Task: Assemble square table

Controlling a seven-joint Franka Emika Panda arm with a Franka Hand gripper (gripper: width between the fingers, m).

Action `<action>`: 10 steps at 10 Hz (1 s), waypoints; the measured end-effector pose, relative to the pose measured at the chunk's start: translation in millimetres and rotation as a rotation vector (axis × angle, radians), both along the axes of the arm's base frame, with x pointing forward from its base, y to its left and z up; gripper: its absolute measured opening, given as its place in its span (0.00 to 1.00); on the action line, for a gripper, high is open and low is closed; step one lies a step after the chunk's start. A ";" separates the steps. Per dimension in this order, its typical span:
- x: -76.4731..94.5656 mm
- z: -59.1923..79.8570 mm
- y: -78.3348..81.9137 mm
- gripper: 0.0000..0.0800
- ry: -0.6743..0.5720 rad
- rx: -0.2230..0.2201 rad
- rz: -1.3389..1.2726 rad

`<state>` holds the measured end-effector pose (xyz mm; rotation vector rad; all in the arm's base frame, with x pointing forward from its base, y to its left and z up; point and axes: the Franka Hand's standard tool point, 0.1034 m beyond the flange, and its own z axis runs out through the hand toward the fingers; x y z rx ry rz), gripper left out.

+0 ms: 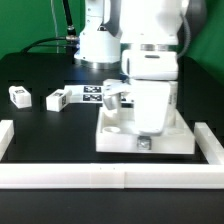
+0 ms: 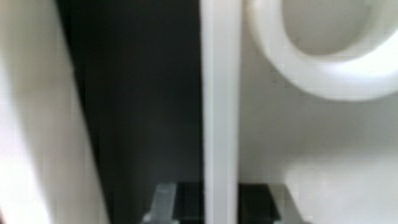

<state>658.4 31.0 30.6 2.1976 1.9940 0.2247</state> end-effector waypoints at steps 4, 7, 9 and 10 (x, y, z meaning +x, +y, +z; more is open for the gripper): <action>19.9 3.1 12.4 0.08 -0.018 0.011 -0.003; 19.5 2.4 10.2 0.36 -0.017 0.011 -0.006; 19.4 2.3 9.6 0.60 -0.016 0.011 -0.007; 19.4 2.3 9.4 0.74 -0.016 0.011 -0.007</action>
Offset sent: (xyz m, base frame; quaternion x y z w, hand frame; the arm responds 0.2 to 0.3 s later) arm 0.0142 0.0232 -0.0002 -0.0279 0.0057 0.0240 0.9993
